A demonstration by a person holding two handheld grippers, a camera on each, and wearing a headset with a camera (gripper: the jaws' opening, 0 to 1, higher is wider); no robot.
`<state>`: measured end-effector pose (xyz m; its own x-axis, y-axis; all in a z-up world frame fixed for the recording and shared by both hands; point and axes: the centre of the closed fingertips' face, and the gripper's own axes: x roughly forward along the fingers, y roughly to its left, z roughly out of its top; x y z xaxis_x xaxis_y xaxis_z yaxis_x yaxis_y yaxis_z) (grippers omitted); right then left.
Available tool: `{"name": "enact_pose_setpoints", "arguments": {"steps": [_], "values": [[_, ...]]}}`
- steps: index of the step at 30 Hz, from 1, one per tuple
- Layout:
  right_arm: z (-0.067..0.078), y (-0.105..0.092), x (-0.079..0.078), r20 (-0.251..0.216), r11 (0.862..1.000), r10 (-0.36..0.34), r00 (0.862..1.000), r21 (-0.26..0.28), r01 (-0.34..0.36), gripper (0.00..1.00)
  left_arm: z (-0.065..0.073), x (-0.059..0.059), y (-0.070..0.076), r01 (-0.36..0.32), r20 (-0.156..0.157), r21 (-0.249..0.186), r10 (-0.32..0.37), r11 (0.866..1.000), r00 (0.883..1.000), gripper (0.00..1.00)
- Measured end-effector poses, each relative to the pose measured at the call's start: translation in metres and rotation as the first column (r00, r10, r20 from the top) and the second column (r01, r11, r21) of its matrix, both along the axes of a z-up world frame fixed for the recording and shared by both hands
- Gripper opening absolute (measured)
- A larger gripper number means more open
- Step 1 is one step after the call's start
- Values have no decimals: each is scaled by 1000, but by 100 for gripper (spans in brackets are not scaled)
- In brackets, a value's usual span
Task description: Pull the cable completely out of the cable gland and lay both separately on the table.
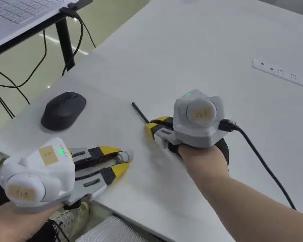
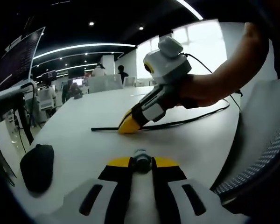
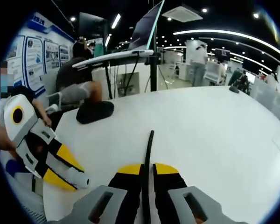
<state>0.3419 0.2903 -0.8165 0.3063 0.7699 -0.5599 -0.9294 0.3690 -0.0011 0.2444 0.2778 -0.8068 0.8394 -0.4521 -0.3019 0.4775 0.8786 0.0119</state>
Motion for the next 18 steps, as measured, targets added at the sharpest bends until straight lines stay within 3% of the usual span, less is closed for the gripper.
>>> {"name": "enact_pose_setpoints", "arguments": {"steps": [3, 7, 11, 13, 16, 18], "values": [[1, -1, 2, 18, 1000, -15, 1000, -4, 15, 19, 2, 2, 3, -29, 14, -3, 29, 1000, 999, 27], [2, -5, 10, 22, 999, -52, 998, -7, 52, 30, 2, 3, 6, -54, 6, -34, 55, 998, 998, 49], [-1, -7, 13, -5, 996, -86, 996, -1, 86, 57, 1, 2, 2, -35, 3, -56, 36, 998, 999, 72], [-1, -7, 11, 2, 996, -87, 996, -7, 87, 63, -1, 3, 0, -32, -10, -63, 31, 998, 999, 84], [-3, -14, 12, -19, 994, -107, 994, -21, 106, 77, 3, 3, -4, -23, -23, -90, 21, 996, 1000, 94], [4, -17, 18, -32, 988, -147, 989, 46, 148, 94, 7, 4, -4, -17, -11, -82, 16, 996, 1000, 99]]}}
